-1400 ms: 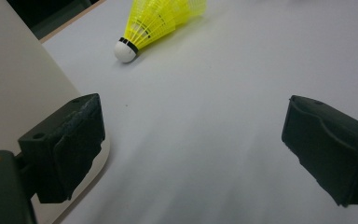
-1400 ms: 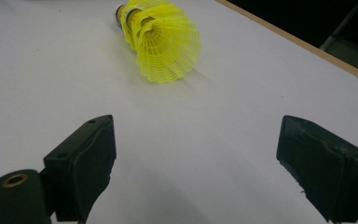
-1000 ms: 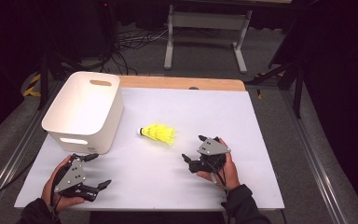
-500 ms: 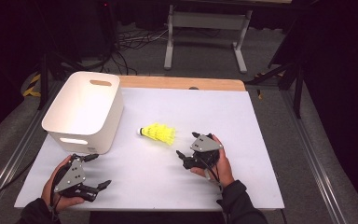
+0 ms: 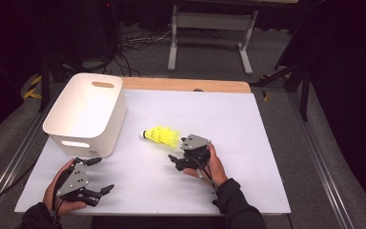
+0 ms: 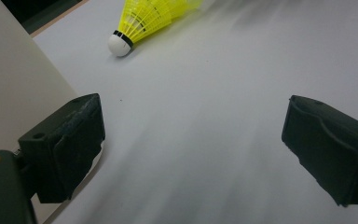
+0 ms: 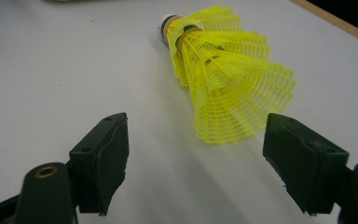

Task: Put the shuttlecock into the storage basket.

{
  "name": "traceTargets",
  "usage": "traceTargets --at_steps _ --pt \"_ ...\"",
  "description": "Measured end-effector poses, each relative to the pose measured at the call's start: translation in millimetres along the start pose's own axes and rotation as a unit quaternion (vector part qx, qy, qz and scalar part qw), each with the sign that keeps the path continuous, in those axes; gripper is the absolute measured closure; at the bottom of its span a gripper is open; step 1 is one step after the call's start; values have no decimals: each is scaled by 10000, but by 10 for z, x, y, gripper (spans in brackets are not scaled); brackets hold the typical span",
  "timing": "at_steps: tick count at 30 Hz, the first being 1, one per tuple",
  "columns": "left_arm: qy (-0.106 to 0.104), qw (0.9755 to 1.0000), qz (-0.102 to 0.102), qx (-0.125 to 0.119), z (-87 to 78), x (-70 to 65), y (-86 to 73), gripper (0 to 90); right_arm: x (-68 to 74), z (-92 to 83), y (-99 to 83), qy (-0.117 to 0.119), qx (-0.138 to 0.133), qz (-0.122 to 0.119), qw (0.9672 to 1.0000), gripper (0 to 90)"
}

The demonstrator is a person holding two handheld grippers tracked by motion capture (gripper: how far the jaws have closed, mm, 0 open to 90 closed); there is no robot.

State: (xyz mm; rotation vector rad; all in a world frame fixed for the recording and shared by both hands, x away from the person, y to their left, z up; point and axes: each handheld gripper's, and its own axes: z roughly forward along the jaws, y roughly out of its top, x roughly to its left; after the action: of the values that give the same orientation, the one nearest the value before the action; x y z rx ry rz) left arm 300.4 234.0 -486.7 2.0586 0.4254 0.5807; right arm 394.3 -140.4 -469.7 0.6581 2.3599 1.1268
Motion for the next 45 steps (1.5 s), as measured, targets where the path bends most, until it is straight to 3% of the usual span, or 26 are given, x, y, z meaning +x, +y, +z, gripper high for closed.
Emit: traceTargets --at_steps 3,15,22,31,38,40,41,45 --pt "0 10000 -16 2 1 -1 -2 66 -8 127 35 174 126 123 9997 232" --pt "-26 10000 -10 -25 -9 -18 3 66 -1 404 194 320 301 394 9983 272" --pt "-40 10000 -6 -52 -16 -22 6 66 61 528 324 358 353 402 9979 291" --pt "-98 9999 1 -52 -10 -37 13 67 70 605 389 307 289 625 9972 292" --pt "-105 9999 13 -14 2 -38 12 68 38 630 403 -54 304 821 9961 447" --pt "-90 10000 -16 -33 -3 -29 11 69 4 643 418 -225 285 824 9959 557" --pt "-73 10000 -3 -34 -4 -22 11 70 -33 653 427 -239 237 913 9953 653" --pt "-102 9999 -34 -28 3 -23 7 71 -69 678 449 -284 193 972 9947 713"
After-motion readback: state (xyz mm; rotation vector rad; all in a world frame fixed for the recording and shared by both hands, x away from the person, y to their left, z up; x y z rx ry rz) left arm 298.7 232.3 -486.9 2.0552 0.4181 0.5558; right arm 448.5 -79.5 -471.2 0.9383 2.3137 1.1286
